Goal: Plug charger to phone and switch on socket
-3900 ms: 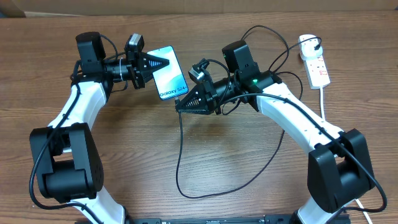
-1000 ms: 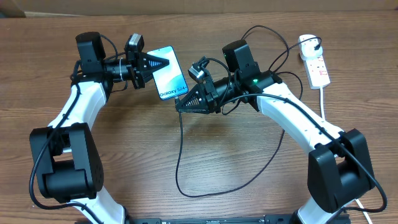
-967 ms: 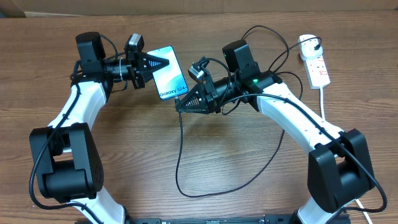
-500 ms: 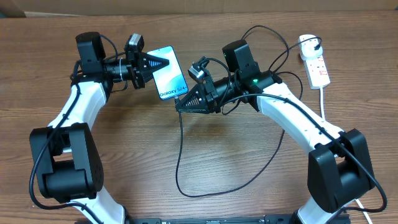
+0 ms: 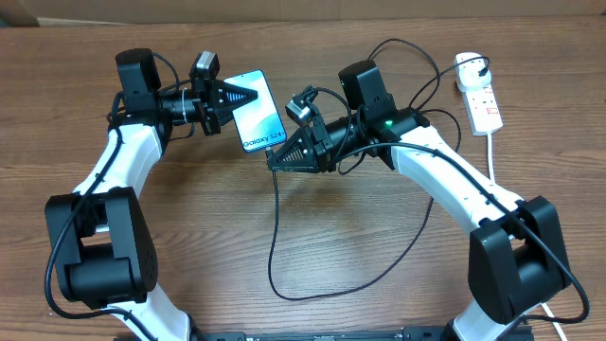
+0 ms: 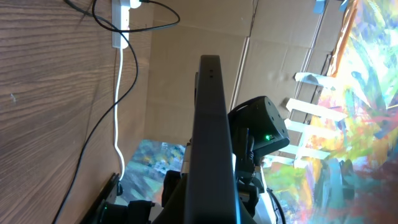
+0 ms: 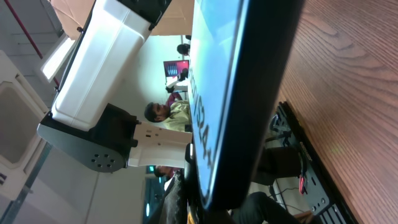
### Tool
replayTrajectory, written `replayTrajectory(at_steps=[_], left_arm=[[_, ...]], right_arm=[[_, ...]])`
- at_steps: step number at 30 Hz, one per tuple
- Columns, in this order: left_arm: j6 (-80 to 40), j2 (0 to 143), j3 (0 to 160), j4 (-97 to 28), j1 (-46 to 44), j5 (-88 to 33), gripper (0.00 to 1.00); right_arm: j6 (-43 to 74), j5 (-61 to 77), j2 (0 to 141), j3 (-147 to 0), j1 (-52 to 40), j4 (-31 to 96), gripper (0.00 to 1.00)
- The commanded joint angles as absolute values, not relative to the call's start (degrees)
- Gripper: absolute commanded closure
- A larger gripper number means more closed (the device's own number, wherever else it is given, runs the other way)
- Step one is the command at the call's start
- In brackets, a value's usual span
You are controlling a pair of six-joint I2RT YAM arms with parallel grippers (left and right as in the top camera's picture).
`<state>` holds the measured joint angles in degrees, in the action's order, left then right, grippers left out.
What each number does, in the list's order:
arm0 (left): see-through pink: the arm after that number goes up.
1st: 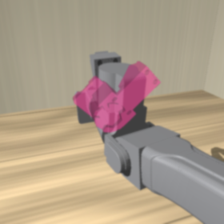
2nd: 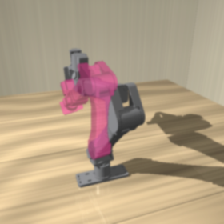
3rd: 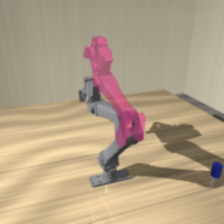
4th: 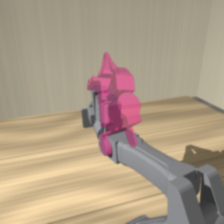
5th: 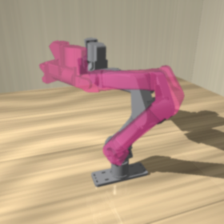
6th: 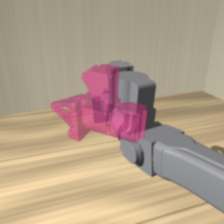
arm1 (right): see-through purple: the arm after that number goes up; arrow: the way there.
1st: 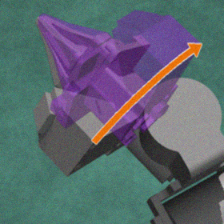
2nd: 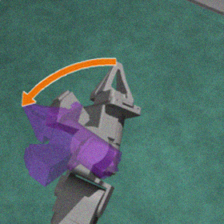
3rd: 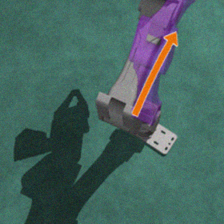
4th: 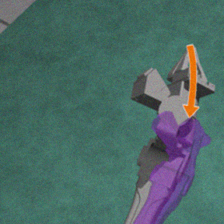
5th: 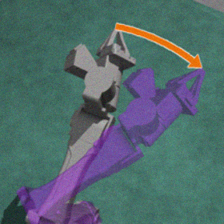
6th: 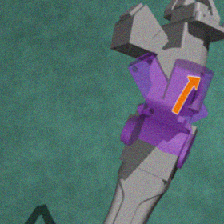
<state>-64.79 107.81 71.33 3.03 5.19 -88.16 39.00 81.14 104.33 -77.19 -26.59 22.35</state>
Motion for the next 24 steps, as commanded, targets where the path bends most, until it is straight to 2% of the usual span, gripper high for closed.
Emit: replayTrajectory(at_steps=[1, 24], left_arm=[[-64.8, 107.6, 72.9, 3.3, 4.5, -90.5, 0.96], [-64.8, 107.6, 72.9, 3.3, 4.5, -90.5, 0.96]], right_arm=[[39.2, 81.9, 103.8, -77.1, -26.2, 22.2, 0.96], [39.2, 80.2, 103.9, -77.1, -26.3, 22.3, 0.96]])
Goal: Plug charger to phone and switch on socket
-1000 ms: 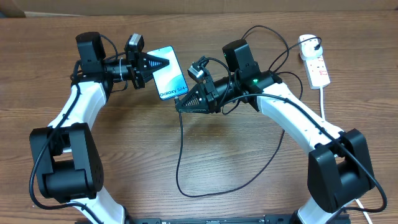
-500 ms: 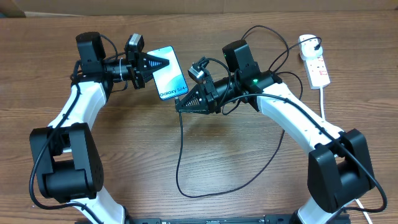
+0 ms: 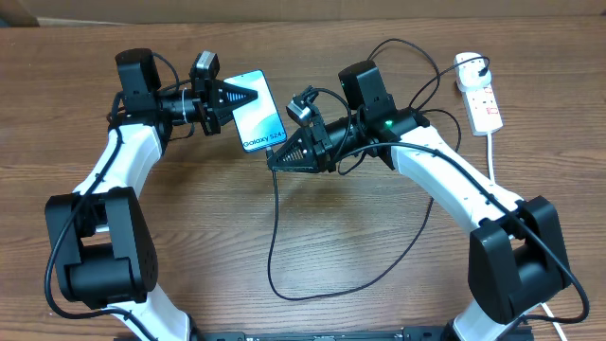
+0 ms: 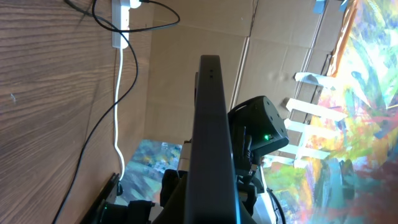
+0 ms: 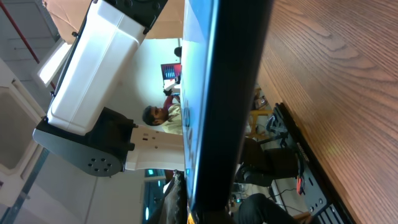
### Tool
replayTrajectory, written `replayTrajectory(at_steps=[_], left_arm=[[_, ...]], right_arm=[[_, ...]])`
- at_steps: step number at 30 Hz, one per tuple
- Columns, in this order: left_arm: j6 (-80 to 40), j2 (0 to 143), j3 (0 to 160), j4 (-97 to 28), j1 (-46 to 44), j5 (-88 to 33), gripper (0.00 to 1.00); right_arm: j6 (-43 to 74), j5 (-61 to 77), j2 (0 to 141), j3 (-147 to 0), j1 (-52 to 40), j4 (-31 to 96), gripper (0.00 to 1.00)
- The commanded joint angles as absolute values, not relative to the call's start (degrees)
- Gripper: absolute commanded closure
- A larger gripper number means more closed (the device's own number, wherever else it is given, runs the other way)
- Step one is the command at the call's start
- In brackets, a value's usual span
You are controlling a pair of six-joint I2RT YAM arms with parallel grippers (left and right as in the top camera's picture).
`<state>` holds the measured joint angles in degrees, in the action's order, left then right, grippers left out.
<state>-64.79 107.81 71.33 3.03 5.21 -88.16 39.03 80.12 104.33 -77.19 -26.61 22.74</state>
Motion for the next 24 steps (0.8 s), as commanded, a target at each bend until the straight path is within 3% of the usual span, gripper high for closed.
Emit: replayTrajectory(at_steps=[1, 24], left_arm=[[-64.8, 107.6, 72.9, 3.3, 4.5, -90.5, 0.96], [-64.8, 107.6, 72.9, 3.3, 4.4, -90.5, 0.96]], right_arm=[[39.2, 80.2, 103.9, -77.1, -26.3, 22.3, 0.96], [39.4, 79.7, 103.9, -77.1, -26.2, 22.3, 0.96]])
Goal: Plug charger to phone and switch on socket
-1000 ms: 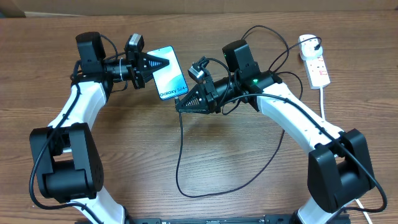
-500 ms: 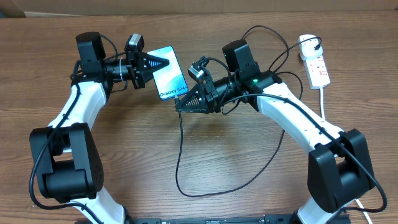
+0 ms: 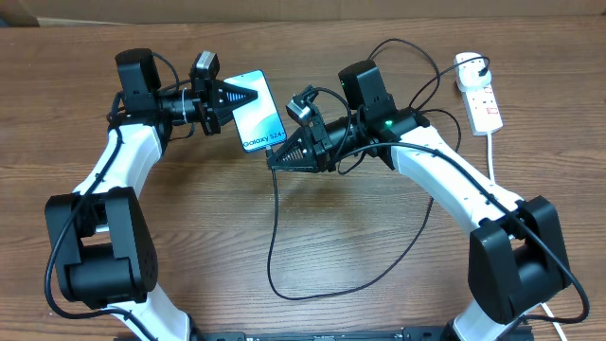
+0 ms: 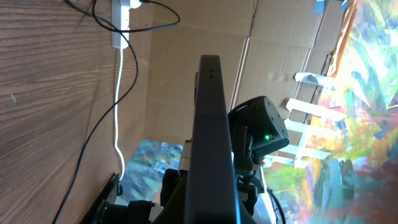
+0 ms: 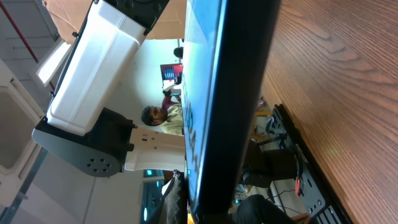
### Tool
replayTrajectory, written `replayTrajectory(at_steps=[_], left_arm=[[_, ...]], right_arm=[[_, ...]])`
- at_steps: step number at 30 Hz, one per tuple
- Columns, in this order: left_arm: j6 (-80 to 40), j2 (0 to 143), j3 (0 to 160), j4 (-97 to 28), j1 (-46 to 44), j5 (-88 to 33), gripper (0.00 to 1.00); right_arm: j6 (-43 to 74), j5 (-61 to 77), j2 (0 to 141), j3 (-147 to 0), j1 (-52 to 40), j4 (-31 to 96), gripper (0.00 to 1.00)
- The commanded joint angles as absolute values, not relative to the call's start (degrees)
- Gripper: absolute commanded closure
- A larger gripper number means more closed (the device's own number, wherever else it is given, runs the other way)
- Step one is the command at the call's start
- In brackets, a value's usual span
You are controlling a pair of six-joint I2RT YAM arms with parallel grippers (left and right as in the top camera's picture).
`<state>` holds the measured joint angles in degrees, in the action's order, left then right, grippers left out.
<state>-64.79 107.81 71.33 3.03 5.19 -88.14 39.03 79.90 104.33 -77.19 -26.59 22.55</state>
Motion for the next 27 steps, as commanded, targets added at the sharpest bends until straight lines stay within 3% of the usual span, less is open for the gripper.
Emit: replayTrajectory(at_steps=[1, 27], left_arm=[[-64.8, 107.6, 72.9, 3.3, 4.4, -90.5, 0.96], [-64.8, 107.6, 72.9, 3.3, 4.5, -90.5, 0.96]], right_arm=[[39.5, 79.7, 103.9, -77.1, -26.2, 22.2, 0.96], [41.1, 84.0, 104.6, -77.1, -26.2, 18.8, 0.96]])
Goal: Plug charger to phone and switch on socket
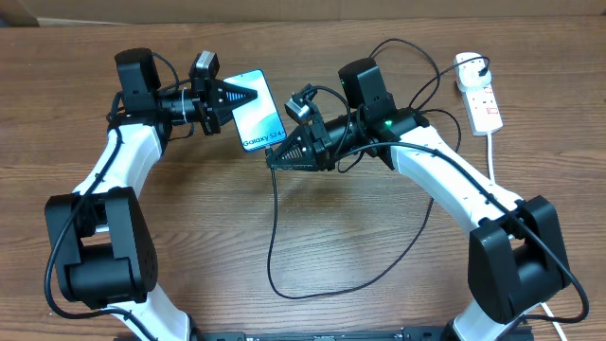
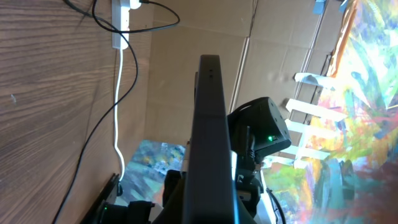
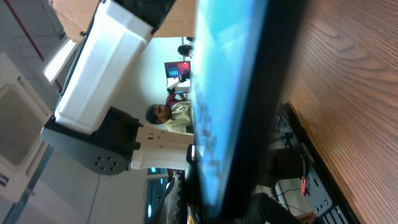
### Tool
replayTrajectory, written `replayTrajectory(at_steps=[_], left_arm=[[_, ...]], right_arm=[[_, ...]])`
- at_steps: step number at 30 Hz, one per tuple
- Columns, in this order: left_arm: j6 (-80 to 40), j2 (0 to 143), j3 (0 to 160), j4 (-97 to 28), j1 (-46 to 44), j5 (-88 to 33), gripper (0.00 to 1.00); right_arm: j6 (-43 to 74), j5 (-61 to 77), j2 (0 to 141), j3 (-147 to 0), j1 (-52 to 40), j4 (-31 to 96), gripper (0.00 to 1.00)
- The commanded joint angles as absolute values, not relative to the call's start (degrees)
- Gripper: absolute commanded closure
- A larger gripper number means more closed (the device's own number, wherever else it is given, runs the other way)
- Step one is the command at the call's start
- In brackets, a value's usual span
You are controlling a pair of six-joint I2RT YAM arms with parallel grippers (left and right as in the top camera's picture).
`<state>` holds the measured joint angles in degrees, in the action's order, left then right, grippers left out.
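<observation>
The phone (image 1: 263, 118), its blue screen lit, is held above the table with my left gripper (image 1: 239, 99) shut on its upper end. In the left wrist view the phone (image 2: 210, 124) stands edge-on. My right gripper (image 1: 276, 157) is shut at the phone's lower end, and the black charger cable (image 1: 273, 227) hangs from its tip. The plug itself is hidden. In the right wrist view the phone (image 3: 239, 93) fills the frame, very close. The white socket strip (image 1: 483, 99) lies at the far right.
The cable loops across the wooden table (image 1: 189, 246) toward the front, then runs back under my right arm to an adapter (image 1: 471, 66) in the socket strip. The strip's white lead runs toward the right edge. Cardboard lines the far side.
In the right wrist view the phone has turned slightly, so more of its blue screen shows. My right gripper has shifted a touch at the phone's lower end. The left arm has not moved.
At every moment my left gripper held the phone up and my right gripper stood shut at its lower end. The right wrist view showed some screen, then the phone nearly edge-on twice, and now the screen again. Only small shifts show.
</observation>
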<state>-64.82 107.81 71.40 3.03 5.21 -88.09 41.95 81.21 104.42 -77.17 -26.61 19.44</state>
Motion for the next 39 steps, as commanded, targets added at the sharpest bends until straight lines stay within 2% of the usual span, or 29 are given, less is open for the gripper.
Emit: replayTrajectory(at_steps=[1, 10, 19, 39], left_arm=[[-64.8, 107.6, 72.9, 3.3, 4.5, -90.6, 0.96], [-64.8, 107.6, 72.9, 3.3, 4.5, -90.6, 0.96], [-64.8, 107.6, 72.9, 3.3, 4.5, -90.5, 0.96], [-64.7, 107.6, 72.9, 3.3, 3.2, -90.5, 0.96]], right_arm=[[40.6, 84.8, 104.6, -77.1, -26.2, 18.7, 0.96], [39.8, 82.7, 104.6, -77.1, -26.0, 22.7, 0.96], [28.1, 82.8, 104.6, -77.1, -26.0, 28.9, 0.96], [31.7, 82.4, 104.6, -77.1, -27.3, 24.4, 0.95]])
